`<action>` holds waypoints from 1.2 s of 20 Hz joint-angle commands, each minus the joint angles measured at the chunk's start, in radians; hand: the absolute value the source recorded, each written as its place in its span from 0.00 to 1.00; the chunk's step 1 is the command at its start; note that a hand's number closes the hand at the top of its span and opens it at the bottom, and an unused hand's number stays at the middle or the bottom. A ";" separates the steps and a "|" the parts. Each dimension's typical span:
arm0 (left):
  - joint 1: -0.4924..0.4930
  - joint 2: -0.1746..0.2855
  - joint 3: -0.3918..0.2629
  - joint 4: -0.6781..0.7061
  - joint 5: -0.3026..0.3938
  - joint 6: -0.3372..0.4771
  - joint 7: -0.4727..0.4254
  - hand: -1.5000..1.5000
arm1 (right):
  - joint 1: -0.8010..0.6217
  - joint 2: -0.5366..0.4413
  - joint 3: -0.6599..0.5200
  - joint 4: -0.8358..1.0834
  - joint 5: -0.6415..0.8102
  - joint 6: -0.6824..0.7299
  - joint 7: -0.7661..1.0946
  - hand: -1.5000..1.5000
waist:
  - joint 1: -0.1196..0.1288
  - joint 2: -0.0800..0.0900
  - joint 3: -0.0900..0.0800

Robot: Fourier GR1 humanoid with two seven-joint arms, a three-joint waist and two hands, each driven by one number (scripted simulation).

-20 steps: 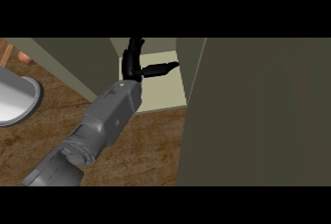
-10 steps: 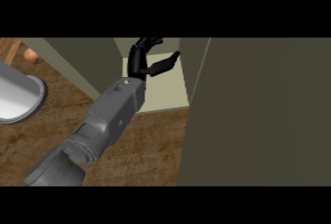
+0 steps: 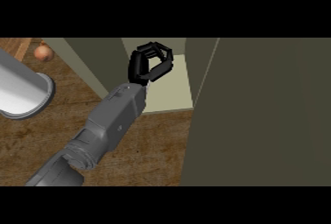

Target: Pick up the bottled water, place it into the cabinet and close the cabinet

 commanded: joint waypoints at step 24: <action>0.630 0.110 -0.206 -0.724 -0.039 -0.147 0.108 0.00 | 0.084 -0.010 0.059 -0.223 -0.078 0.024 0.179 1.00 | 0.117 -0.044 0.001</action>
